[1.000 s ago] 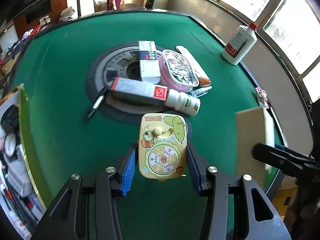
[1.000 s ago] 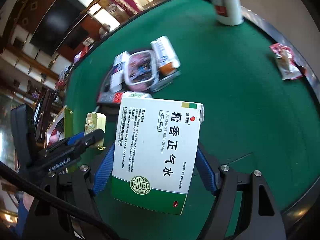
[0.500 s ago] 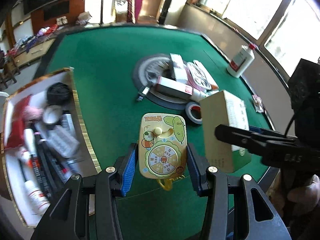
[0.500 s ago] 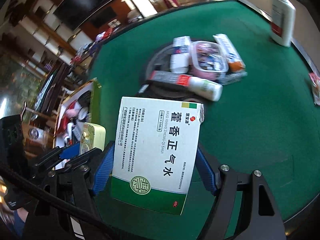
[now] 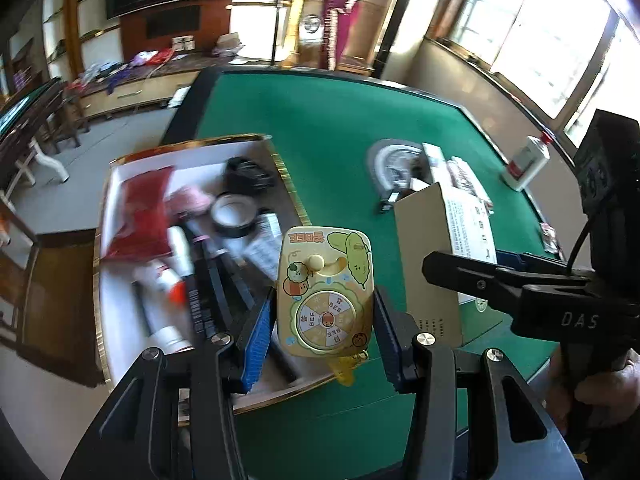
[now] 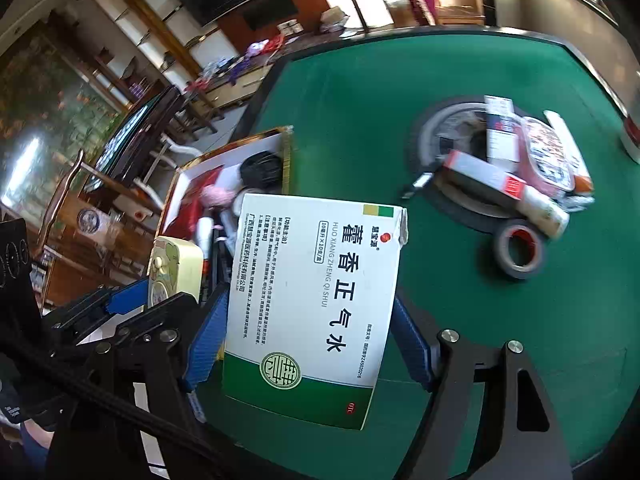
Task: Organize objects
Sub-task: 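Carry the medicine box and yellow tin over the white tray, then lower the box and tin into the tray and open both tools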
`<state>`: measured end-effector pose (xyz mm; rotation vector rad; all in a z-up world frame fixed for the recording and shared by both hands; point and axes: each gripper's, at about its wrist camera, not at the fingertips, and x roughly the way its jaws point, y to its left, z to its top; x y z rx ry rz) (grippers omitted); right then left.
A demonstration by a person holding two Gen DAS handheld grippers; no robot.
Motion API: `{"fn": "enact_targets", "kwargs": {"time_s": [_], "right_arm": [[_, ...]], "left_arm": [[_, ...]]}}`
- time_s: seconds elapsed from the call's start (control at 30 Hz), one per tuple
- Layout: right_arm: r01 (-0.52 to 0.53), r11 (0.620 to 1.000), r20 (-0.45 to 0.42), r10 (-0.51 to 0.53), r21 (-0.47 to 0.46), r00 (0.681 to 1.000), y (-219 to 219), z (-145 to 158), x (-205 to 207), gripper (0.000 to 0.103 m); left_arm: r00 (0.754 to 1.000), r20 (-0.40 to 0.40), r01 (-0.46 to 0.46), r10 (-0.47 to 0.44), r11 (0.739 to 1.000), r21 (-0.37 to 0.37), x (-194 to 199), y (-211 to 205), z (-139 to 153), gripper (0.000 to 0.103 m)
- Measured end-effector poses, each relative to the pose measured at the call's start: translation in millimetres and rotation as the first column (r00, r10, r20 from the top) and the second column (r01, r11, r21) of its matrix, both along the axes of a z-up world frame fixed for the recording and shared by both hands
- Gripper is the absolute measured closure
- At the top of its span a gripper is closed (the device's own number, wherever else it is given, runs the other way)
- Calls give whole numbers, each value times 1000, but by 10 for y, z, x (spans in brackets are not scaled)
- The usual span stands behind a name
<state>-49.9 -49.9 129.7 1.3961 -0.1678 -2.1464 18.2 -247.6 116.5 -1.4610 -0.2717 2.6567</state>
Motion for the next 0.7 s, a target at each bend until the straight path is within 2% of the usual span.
{"fn": "enact_targets", "kwargs": {"time_s": [0.33, 0.7], "right_arm": [[-93, 995, -17, 94, 35, 995, -754, -102, -99, 27], [-156, 981, -2, 157, 115, 988, -1310, -365, -403, 27]], "left_arm": [[997, 15, -80, 81, 996, -27, 119, -515, -174, 61], [996, 43, -77, 78, 997, -32, 7, -660, -379, 61]]}}
